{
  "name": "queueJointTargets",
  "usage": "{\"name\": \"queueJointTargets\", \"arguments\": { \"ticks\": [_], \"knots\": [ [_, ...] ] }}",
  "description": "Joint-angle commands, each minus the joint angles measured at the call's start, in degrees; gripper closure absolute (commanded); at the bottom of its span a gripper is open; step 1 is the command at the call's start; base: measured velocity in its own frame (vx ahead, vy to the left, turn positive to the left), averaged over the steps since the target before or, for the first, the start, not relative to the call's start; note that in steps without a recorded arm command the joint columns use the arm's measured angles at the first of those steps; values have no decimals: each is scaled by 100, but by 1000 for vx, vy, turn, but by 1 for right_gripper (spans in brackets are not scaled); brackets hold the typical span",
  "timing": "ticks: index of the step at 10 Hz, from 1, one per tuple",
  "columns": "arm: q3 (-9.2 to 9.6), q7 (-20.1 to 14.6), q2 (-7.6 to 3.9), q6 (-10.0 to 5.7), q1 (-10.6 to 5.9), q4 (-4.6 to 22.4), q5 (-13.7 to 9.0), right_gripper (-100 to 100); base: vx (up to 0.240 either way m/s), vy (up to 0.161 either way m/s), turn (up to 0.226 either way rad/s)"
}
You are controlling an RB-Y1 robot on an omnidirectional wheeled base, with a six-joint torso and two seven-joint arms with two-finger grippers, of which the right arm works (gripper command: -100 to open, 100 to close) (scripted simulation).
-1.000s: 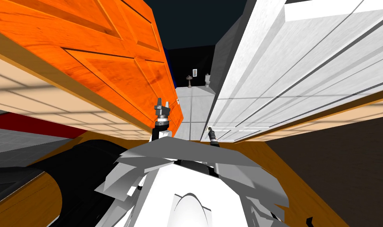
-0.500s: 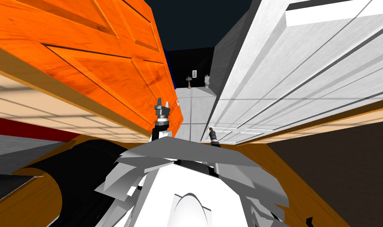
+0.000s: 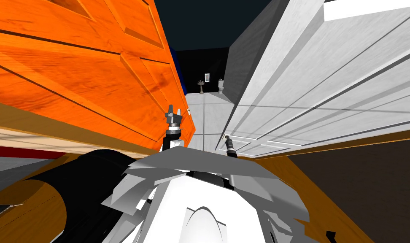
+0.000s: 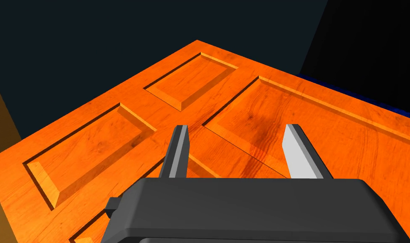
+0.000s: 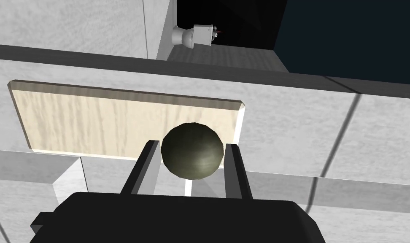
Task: Push the door open
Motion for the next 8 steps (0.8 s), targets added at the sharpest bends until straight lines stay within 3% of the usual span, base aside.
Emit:
{"name": "queueJointTargets", "arguments": {
  "ticks": [1, 5, 6, 8],
  "knots": [
    [-171, 28, -72, 24, 28, -48, -65, 100, 129, 62, -38],
    [-474, 123, -58, 38, -91, 59, -184, 100, 157, 66, -92],
    [-379, 79, -60, 37, -19, 12, -165, -100, -33, 89, -45],
    [-367, 70, -52, 38, 6, -16, -169, -100, -159, 41, -13]
  ]
}}
